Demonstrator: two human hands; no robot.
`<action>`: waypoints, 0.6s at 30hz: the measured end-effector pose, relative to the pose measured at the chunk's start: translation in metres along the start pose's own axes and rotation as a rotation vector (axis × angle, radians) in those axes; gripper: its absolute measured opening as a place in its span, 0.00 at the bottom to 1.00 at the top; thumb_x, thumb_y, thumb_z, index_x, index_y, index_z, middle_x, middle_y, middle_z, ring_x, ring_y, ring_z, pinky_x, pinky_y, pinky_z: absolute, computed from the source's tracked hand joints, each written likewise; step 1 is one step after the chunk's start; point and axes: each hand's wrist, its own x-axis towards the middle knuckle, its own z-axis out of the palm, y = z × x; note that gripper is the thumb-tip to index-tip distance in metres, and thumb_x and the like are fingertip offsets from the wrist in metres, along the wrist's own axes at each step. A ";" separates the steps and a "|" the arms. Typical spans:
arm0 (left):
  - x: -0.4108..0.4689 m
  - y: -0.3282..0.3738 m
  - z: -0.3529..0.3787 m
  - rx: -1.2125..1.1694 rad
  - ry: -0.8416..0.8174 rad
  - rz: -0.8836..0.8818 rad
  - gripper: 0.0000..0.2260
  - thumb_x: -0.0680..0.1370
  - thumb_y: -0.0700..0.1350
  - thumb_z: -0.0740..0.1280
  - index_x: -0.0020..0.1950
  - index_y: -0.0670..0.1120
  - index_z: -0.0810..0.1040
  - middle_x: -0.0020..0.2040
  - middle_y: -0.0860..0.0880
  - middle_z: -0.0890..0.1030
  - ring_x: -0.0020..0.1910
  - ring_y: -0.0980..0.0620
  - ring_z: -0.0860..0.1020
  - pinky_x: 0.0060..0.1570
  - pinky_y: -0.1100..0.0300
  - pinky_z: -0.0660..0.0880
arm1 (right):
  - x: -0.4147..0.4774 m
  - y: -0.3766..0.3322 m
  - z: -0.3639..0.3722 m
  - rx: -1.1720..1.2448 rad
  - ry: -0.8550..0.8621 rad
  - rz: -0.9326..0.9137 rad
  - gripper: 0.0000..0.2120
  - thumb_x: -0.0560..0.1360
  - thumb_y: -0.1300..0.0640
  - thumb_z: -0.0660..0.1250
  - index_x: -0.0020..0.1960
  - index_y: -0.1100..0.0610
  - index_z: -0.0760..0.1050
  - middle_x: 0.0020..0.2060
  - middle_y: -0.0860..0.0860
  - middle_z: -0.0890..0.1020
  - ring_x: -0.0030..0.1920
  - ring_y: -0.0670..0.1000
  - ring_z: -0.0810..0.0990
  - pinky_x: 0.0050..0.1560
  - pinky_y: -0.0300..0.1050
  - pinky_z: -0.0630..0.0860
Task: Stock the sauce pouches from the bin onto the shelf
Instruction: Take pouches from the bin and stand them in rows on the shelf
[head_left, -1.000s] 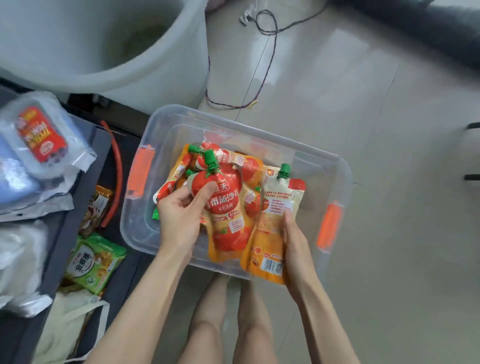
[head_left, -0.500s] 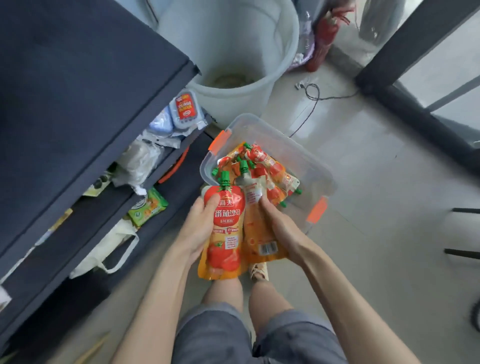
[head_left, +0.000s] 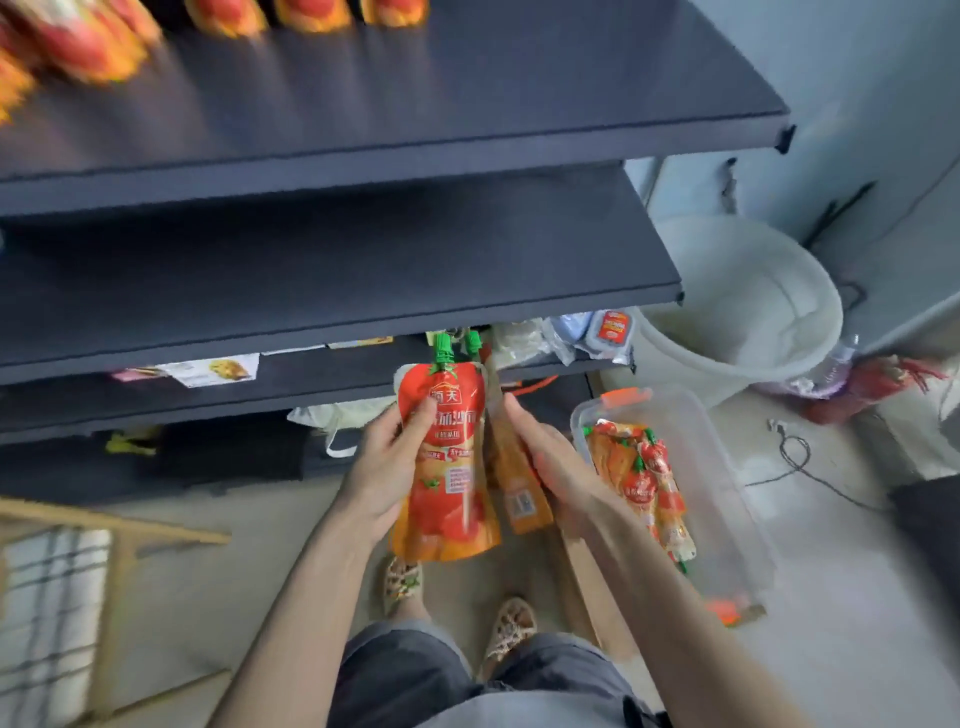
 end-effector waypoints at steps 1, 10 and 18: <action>-0.003 0.007 -0.010 -0.009 0.033 0.012 0.14 0.74 0.51 0.66 0.57 0.46 0.79 0.51 0.46 0.84 0.49 0.49 0.83 0.45 0.55 0.80 | 0.004 -0.007 0.013 -0.041 0.010 -0.035 0.33 0.67 0.34 0.65 0.61 0.58 0.75 0.53 0.56 0.84 0.53 0.55 0.83 0.53 0.49 0.80; -0.006 0.082 -0.111 -0.043 0.018 0.092 0.27 0.61 0.51 0.77 0.58 0.50 0.77 0.52 0.47 0.84 0.51 0.48 0.83 0.46 0.52 0.77 | 0.064 -0.059 0.113 -0.133 -0.008 -0.264 0.13 0.74 0.49 0.68 0.56 0.53 0.75 0.45 0.50 0.85 0.44 0.49 0.85 0.42 0.44 0.79; 0.043 0.179 -0.199 0.104 0.111 0.354 0.14 0.67 0.45 0.75 0.50 0.46 0.80 0.44 0.49 0.85 0.44 0.51 0.84 0.38 0.60 0.78 | 0.128 -0.125 0.208 -0.208 0.084 -0.523 0.13 0.73 0.50 0.71 0.53 0.56 0.78 0.45 0.54 0.86 0.45 0.55 0.85 0.47 0.54 0.81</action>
